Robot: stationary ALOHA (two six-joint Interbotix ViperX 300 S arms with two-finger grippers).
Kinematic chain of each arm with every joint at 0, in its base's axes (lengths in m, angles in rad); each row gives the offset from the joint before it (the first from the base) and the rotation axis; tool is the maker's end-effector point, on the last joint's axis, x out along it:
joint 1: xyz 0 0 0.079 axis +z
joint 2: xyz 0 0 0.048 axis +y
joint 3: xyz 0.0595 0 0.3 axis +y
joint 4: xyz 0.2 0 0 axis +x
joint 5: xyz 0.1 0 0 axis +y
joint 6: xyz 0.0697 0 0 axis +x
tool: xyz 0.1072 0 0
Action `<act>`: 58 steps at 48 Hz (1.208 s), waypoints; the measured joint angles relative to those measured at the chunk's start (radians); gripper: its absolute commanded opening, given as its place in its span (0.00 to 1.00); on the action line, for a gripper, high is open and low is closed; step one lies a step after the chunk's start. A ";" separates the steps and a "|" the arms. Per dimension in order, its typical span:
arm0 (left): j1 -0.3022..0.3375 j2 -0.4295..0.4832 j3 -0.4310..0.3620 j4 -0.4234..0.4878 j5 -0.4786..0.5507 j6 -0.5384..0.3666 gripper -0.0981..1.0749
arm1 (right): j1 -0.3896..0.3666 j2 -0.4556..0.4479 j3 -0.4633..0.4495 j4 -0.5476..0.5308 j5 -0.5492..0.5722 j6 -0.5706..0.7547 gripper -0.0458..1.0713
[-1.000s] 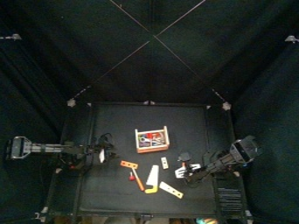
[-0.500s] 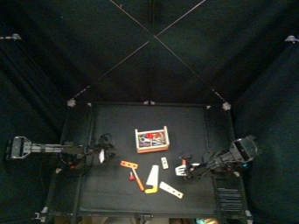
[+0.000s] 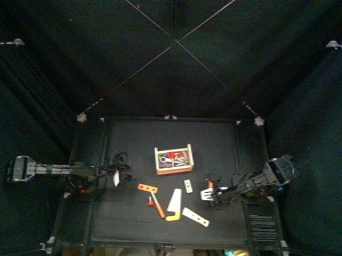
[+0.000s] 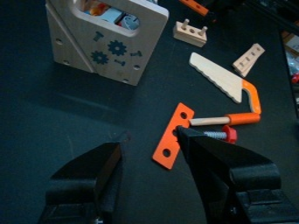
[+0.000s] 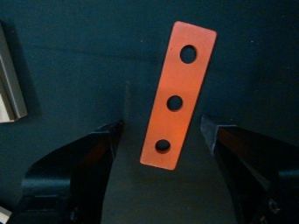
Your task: Grab 3 hole red block
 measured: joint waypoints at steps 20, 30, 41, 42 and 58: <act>0.000 0.002 0.000 0.000 0.000 0.000 0.81 | 0.023 0.015 -0.029 0.021 0.020 0.005 0.50; 0.000 0.002 0.000 0.000 0.000 -0.002 0.81 | 0.032 0.020 -0.066 -0.006 0.098 -0.006 0.48; 0.000 0.000 0.000 -0.008 0.000 -0.002 0.81 | 0.040 -0.034 -0.114 -0.064 0.209 -0.006 0.48; 0.000 0.000 0.000 -0.009 0.000 -0.002 0.81 | 0.041 -0.037 -0.117 -0.066 0.215 -0.006 0.48; 0.000 0.000 0.000 -0.011 0.000 -0.002 0.81 | 0.044 -0.048 -0.123 -0.083 0.239 -0.008 0.48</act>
